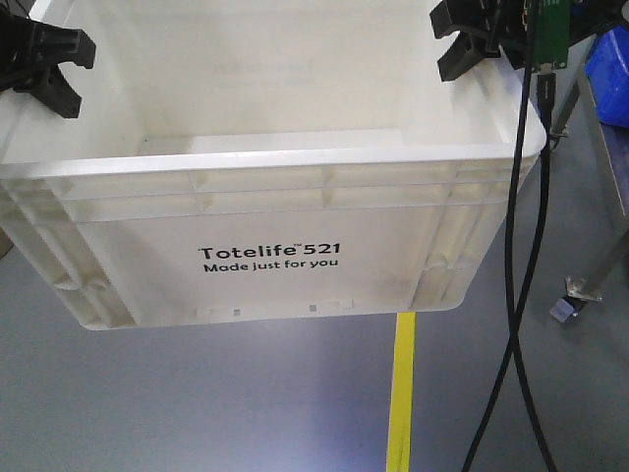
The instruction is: Place moving items into box and shelve
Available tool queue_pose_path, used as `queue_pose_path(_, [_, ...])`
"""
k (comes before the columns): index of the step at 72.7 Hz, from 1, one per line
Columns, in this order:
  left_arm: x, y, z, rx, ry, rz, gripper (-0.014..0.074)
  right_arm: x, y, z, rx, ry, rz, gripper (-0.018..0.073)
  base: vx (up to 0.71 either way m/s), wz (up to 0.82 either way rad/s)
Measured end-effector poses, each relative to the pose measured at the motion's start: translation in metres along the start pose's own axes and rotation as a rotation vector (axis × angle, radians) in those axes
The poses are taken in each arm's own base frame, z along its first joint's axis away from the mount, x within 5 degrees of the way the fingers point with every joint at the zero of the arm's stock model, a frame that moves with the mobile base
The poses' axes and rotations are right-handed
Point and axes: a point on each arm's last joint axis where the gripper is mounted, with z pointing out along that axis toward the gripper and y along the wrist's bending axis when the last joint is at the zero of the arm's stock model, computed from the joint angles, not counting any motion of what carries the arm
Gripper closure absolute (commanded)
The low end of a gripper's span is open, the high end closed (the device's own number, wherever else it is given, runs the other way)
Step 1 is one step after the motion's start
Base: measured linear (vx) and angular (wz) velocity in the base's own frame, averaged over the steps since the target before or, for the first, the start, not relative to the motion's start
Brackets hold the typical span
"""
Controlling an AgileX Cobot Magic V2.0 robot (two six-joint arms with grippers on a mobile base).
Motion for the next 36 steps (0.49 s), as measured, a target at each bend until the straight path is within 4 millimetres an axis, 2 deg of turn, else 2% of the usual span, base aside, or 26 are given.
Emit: queue_pose_path(36, [0.0,0.0,0.0,0.0,0.0,0.0,0.06,0.0009,0.0001,0.0,-0.001,0.009,0.001,0.0564,0.6,-0.06])
